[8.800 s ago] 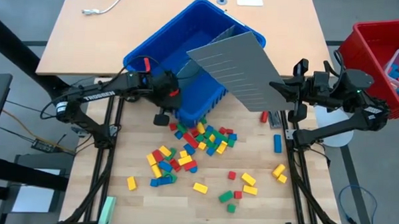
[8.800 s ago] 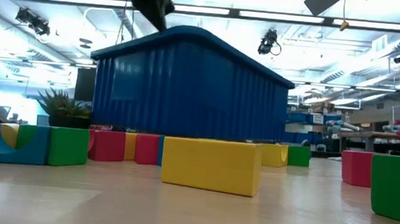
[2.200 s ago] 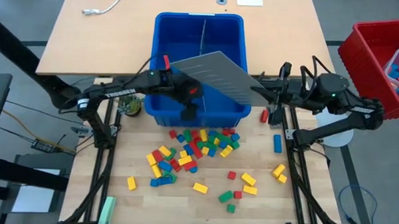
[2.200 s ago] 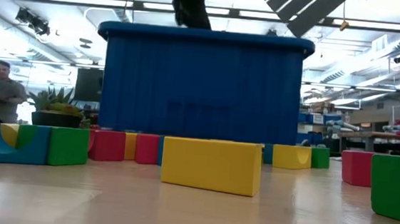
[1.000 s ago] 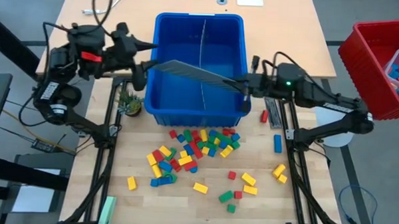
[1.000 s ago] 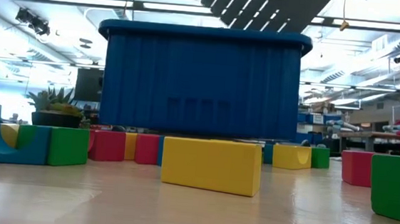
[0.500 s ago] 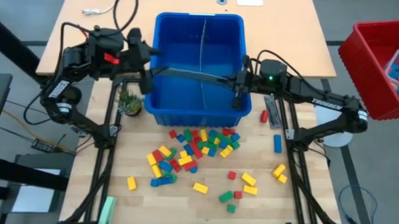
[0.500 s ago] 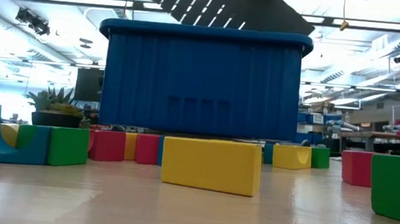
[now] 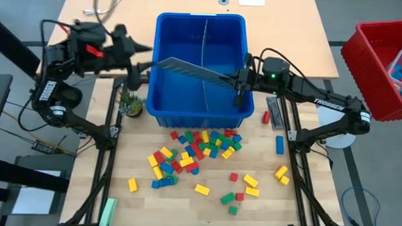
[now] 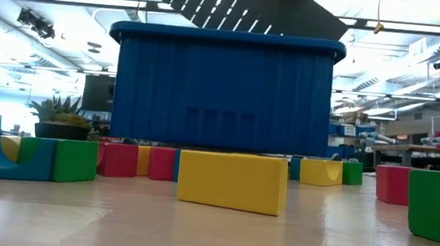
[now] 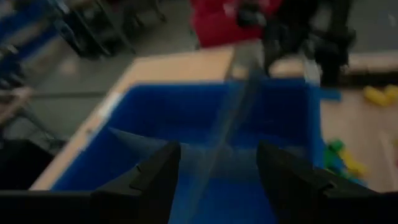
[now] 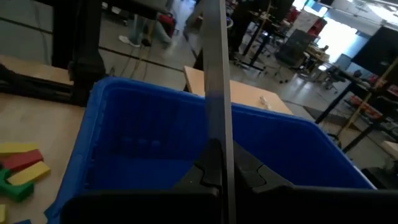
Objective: Sort blocks
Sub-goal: Assemble the blue bin using gray bin divider
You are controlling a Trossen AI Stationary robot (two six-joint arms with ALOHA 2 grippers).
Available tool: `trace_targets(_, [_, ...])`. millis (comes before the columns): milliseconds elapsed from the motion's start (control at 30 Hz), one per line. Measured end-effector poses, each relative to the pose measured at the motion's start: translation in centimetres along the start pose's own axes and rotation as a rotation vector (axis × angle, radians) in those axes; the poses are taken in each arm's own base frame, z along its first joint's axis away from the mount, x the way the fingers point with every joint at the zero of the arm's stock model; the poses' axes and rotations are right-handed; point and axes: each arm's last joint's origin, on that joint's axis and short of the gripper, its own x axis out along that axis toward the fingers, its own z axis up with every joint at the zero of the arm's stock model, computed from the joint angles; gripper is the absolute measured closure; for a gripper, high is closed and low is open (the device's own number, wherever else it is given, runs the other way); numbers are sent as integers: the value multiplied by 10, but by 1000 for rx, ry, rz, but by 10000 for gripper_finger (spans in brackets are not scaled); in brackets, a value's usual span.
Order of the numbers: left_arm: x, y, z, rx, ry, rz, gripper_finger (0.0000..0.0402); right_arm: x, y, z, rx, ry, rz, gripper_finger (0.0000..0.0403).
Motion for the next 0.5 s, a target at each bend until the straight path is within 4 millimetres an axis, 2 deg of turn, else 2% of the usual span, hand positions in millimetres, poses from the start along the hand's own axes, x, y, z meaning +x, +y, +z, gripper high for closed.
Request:
trace_targets(100, [4,1,10,11,-108,-51,179,6,1,-3,0,6,19,403])
trace_targets(200, [23,-3,13,17,-128,-147,179,15,4,-7,0,28,34,403])
trace_targets(333, [54,-9,5,42,0,-184,179,20,5,-8,0,25,32,403])
trace_targets(500, [69,-9,-14,54,231,-144,186,18,5,-7,1,22,30,403])
